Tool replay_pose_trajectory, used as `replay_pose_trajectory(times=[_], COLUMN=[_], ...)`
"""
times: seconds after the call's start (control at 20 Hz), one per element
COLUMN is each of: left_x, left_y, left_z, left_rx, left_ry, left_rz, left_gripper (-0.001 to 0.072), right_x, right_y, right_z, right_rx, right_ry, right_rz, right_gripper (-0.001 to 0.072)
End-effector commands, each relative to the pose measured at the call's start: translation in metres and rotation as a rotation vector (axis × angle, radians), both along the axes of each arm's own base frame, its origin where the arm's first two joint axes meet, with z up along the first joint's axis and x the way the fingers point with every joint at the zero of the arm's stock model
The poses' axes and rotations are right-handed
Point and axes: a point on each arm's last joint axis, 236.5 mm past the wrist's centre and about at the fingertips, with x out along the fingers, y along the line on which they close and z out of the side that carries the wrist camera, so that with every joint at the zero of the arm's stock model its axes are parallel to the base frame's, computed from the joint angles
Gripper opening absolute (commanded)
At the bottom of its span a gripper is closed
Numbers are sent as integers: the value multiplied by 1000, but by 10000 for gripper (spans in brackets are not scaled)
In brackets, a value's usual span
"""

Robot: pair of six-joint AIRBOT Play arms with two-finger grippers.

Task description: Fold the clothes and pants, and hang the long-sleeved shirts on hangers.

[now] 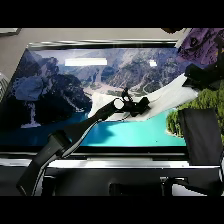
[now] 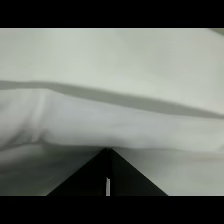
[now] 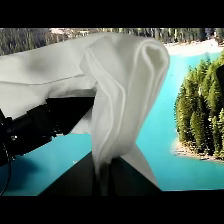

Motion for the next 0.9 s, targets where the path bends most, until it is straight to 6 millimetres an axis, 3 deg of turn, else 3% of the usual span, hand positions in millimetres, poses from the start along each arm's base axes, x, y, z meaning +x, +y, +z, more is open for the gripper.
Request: replay_pose_trajectory(times=[0.0, 0.2, 0.3, 0.4, 0.55, 0.7, 0.85], left_x=[5, 18, 30, 47, 76, 90, 92], left_y=[-9, 21, 58, 111, 222, 335, 414], left_z=[-4, 18, 37, 61, 107, 155, 199], left_rx=[-22, 11, 90, 211, 448, 627, 680], left_ry=[7, -10, -58, -126, -220, -259, -289], left_rz=[42, -25, -79, -117, -99, -14, 73], left_gripper=[13, 12, 11, 11, 12, 14, 15], right_x=[5, 9, 14, 19, 26, 34, 34], right_y=[2, 2, 8, 31, 97, 173, 247], right_z=[3, 5, 9, 12, 18, 14, -8], right_rx=[7, 11, 47, 79, 112, 127, 147], right_ry=[-25, -40, -57, -74, -111, -155, -161], right_rz=[0, -12, -32, -16, 42, 85, 145], right_gripper=[32, 32, 32, 32, 32, 32, 32])
